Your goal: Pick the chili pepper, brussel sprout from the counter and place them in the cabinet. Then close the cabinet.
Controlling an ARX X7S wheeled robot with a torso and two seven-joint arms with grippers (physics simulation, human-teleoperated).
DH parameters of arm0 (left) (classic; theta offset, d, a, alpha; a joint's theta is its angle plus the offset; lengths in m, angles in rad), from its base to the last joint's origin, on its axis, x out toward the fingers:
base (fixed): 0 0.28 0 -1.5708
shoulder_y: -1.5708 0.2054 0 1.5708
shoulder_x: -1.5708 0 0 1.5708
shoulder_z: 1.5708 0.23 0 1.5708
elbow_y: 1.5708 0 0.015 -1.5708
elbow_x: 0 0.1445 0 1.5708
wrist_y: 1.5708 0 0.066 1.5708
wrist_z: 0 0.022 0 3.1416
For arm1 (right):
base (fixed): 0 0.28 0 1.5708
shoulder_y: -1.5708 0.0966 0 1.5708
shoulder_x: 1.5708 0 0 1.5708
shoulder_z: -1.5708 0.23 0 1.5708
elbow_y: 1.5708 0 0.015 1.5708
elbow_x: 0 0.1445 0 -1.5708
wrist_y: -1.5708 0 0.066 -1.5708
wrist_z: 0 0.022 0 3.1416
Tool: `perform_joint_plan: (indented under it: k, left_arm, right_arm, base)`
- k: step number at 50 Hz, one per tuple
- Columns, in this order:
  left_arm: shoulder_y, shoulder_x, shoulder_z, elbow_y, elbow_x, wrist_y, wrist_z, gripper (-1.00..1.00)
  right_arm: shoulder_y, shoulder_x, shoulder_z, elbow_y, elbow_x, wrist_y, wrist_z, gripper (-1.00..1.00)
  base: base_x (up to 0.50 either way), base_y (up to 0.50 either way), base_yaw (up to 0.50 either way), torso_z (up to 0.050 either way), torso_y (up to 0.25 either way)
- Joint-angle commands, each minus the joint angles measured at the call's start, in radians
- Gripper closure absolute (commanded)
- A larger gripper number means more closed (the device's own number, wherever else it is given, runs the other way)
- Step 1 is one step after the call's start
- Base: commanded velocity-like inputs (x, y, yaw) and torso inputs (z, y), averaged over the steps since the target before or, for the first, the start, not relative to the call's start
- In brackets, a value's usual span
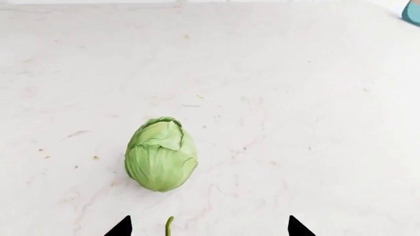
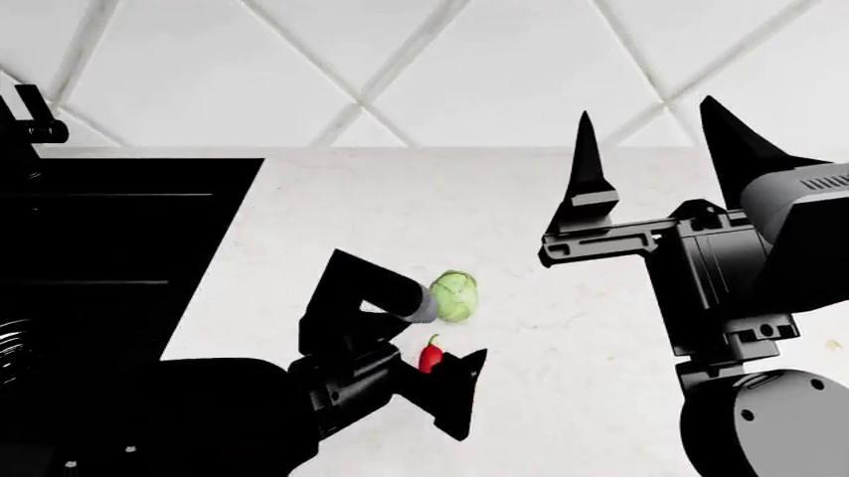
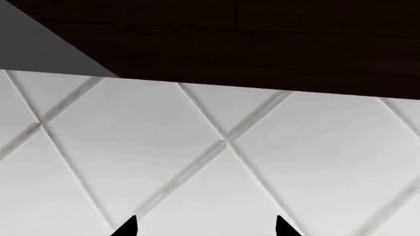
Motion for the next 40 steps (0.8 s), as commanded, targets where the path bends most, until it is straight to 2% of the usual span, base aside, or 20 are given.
perform_joint_plan:
  k: [1,15,32,33,40]
  left_arm:
    - [-0.017,0.01,0.004,-0.038,-0.059,-0.046,-0.106,-1.0]
    - [-0.011,0.016,0.011,-0.062,-0.193,-0.088,-0.191,-1.0]
    - [0.003,0.013,0.043,-0.12,-0.134,-0.064,-0.131,-1.0]
    - [0.005,0.012,0.041,-0.118,-0.136,-0.061,-0.135,1.0]
    - [0.017,0.003,0.047,-0.09,-0.144,-0.06,-0.137,1.0]
  right_arm:
    - [-0.007,0.002,0.001,0.003,0.003,-0.012,0.005,-1.0]
    - [-0.005,0.007,0.0,0.001,0.012,-0.01,0.011,-1.0]
    - [-0.011,0.012,-0.002,-0.003,0.021,-0.015,0.018,-1.0]
    - [-0.011,0.012,-0.002,-0.003,0.022,-0.015,0.019,-1.0]
    - [-0.009,0.012,-0.005,-0.001,0.022,-0.019,0.024,-1.0]
  base:
    - [0.0,0.0,0.0,0.0,0.0]
    - [0.0,0.0,0.0,0.0,0.0]
    - [0.0,0.0,0.0,0.0,0.0]
    - [0.0,0.0,0.0,0.0,0.0]
    - [0.0,0.0,0.0,0.0,0.0]
